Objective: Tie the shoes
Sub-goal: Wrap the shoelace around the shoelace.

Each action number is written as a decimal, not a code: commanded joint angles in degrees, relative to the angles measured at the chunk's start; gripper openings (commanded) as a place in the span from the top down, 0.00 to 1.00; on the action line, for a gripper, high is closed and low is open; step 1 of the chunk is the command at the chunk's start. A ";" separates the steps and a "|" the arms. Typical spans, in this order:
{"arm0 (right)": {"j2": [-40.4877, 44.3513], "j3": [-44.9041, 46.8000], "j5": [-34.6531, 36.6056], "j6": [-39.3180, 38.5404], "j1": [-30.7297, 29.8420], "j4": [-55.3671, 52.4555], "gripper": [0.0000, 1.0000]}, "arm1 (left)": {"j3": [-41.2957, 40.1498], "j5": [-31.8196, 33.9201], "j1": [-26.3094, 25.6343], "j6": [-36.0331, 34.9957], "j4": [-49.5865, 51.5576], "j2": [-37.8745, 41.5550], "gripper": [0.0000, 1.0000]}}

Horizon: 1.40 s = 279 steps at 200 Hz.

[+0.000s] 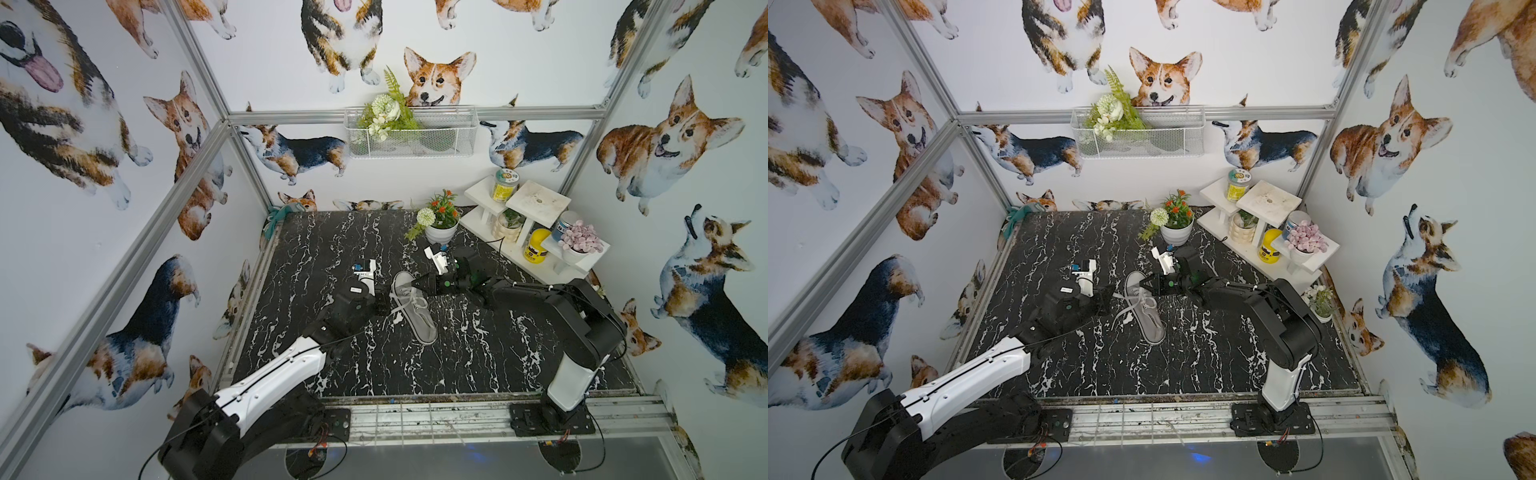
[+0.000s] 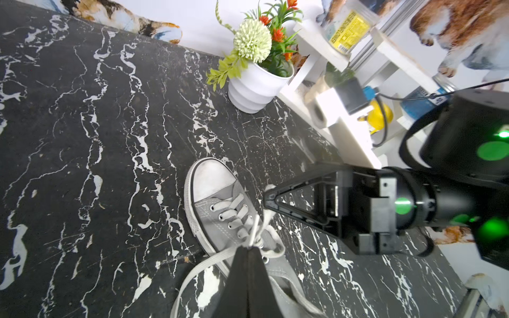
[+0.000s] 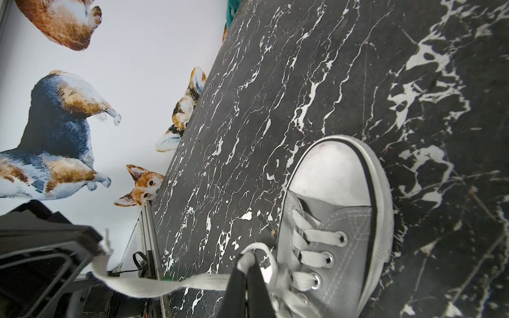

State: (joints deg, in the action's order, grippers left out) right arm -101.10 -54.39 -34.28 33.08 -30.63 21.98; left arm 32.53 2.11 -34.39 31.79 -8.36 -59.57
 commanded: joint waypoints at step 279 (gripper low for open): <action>-7.45 -12.23 -5.16 -4.95 1.36 -15.71 1.00 | 6.91 -10.45 -16.93 -11.96 -18.43 -30.70 0.64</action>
State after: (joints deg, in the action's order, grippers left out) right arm -108.38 -66.28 -39.16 29.34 -29.28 6.79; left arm 38.72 -6.26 -51.35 21.61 -27.07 -90.39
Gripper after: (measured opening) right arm 0.056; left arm 0.296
